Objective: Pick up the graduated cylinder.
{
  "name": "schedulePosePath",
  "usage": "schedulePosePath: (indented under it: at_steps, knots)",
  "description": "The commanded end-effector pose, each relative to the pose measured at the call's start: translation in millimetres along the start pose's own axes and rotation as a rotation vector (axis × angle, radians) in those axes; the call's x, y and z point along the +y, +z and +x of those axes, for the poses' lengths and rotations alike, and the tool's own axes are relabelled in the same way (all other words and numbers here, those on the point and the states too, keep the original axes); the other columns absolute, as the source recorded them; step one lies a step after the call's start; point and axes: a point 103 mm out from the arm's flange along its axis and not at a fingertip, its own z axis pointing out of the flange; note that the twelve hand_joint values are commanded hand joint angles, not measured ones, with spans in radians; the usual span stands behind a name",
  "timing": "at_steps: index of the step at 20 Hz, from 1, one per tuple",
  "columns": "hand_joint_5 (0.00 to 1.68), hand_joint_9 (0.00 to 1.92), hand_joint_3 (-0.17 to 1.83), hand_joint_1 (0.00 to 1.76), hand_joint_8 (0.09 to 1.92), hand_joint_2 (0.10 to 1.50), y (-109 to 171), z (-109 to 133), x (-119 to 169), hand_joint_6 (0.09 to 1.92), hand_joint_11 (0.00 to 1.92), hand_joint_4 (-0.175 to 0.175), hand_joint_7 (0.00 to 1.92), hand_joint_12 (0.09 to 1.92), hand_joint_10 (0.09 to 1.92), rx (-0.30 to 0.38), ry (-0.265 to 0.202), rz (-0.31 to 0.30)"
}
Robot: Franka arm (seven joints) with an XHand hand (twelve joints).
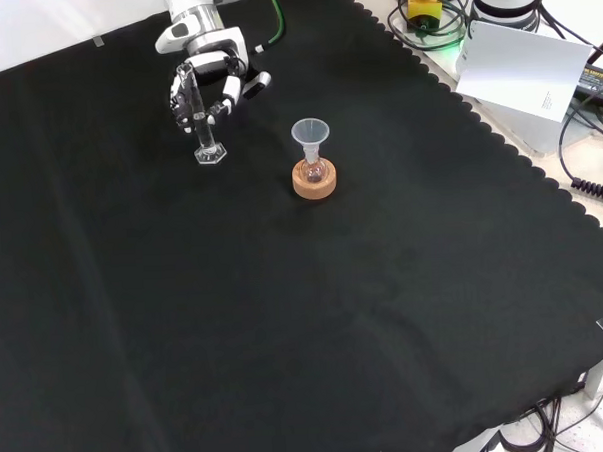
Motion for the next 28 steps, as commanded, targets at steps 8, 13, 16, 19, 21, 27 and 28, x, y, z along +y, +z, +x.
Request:
schedulePosePath:
  at_steps: [8, 13, 16, 19, 21, 27, 28]
  knots:
    - [0.84, 1.29, 0.17, 1.13, 0.63, 1.11, -31, 22, 8, 1.11, 1.15, -0.131, 0.97, 0.87, 0.13, -0.236, -0.022, 0.181]
    - [0.86, 1.31, 0.01, 1.12, 0.61, 1.17, -44, 34, 6, 1.17, 1.16, -0.162, 0.99, 0.87, 0.11, -0.299, -0.017, 0.237]
    - [0.87, 1.32, 0.01, 1.13, 0.61, 1.17, -49, 43, 4, 1.17, 1.16, -0.164, 1.0, 0.87, 0.11, -0.334, -0.016, 0.26]
    - [0.87, 1.32, 0.01, 1.13, 0.61, 1.17, -53, 52, 1, 1.16, 1.16, -0.165, 1.0, 0.87, 0.11, -0.37, -0.012, 0.293]
    - [0.87, 1.32, 0.01, 1.13, 0.61, 1.17, -56, 58, -2, 1.16, 1.17, -0.167, 1.0, 0.87, 0.11, -0.396, -0.007, 0.315]
    - [0.91, 1.35, 0.01, 1.21, 0.91, 1.15, -62, 79, -15, 1.1, 1.19, -0.175, 0.97, 0.84, 0.09, -0.473, 0.014, 0.397]
    - [0.91, 1.36, 0.0, 1.23, 1.0, 1.14, -63, 83, -19, 1.09, 1.19, -0.175, 0.95, 0.84, 0.09, -0.487, 0.022, 0.412]
